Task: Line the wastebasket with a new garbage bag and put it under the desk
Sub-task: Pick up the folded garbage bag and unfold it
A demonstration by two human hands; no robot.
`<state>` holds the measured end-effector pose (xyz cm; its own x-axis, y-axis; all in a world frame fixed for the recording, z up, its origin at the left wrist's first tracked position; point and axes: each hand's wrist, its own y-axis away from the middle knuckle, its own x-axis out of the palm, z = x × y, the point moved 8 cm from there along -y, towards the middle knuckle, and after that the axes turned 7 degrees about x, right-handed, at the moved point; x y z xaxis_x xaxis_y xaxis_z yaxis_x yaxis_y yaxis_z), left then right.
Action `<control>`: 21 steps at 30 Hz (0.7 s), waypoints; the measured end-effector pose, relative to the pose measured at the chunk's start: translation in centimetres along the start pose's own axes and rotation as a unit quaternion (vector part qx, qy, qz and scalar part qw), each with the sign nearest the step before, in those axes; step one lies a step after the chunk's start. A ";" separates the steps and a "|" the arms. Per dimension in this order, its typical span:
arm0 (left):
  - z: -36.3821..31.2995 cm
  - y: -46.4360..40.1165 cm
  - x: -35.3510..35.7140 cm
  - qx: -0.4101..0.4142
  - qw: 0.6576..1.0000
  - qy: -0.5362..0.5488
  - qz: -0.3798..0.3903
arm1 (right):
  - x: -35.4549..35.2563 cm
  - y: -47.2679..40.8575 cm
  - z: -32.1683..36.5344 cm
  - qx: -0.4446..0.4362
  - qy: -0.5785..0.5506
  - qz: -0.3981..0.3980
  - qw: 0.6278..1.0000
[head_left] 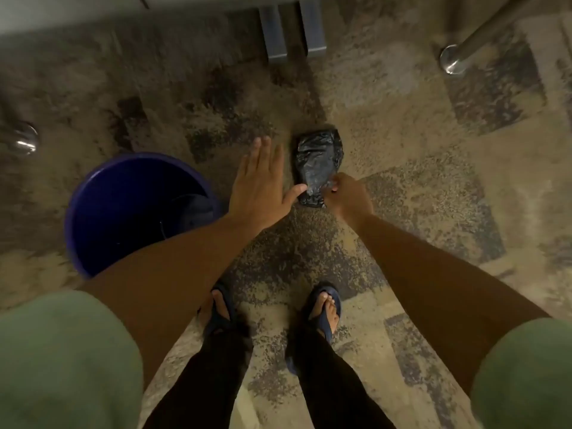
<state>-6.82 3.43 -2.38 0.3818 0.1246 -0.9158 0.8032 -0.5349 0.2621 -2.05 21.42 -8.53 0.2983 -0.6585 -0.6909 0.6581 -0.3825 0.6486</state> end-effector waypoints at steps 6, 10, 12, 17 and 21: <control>1.2 -2.7 6.0 -0.021 0.999 0.009 0.028 | 2.9 -4.0 -2.0 0.028 0.024 -0.019 0.999; 1.4 -4.8 9.3 -0.036 0.998 0.035 0.047 | 4.3 -7.5 -3.2 0.058 0.032 -0.029 0.997; 1.5 -6.1 11.0 -0.048 0.996 0.049 0.056 | 4.9 -9.1 -3.8 0.063 0.028 -0.033 0.997; 1.0 -9.6 15.2 -0.018 0.996 0.048 0.074 | 6.0 -12.5 -4.9 0.080 0.030 -0.045 0.995; 1.2 -12.3 18.3 -0.025 0.995 0.080 0.054 | 7.1 -15.0 -5.6 0.067 0.051 -0.062 0.995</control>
<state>-10.24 11.25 -22.68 0.5313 0.2018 -0.8228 0.7742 -0.5099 0.3749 -5.92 26.05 -24.96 0.2938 -0.5339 -0.7929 0.5986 -0.5439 0.5881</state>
